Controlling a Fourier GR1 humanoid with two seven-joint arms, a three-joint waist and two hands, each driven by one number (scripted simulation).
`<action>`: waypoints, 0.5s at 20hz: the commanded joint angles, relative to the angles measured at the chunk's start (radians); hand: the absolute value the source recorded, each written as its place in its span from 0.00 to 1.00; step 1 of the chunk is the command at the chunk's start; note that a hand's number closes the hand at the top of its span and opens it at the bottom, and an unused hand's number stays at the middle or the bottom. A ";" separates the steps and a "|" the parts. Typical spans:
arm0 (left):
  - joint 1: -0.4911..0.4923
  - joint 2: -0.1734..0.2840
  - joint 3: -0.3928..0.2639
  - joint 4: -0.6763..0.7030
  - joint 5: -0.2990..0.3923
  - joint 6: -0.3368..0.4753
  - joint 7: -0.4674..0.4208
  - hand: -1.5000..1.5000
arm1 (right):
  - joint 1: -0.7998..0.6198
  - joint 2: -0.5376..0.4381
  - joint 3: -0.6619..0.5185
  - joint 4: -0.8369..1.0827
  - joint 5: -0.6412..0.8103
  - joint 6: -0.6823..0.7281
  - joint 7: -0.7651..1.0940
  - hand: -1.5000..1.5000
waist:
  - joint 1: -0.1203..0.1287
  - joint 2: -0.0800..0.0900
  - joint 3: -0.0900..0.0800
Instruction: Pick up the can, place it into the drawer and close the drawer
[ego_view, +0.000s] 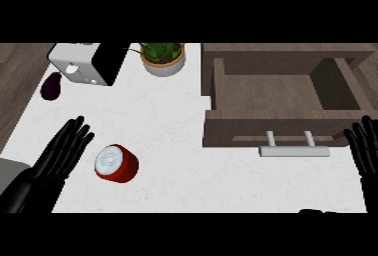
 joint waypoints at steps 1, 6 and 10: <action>-0.058 -0.013 0.021 0.068 -0.005 0.002 -0.005 0.00 | 0.055 -0.016 -0.046 0.038 -0.005 0.047 -0.077 0.00 | -0.003 0.000 0.000; -0.013 -0.051 -0.024 0.141 -0.075 -0.014 -0.103 0.00 | 0.015 -0.006 -0.066 0.021 -0.029 0.051 -0.032 0.00 | 0.000 0.000 0.000; -0.048 -0.071 -0.033 0.196 -0.113 0.013 -0.109 0.00 | 0.073 -0.026 -0.108 -0.074 -0.085 0.091 0.006 0.00 | -0.004 -0.001 0.000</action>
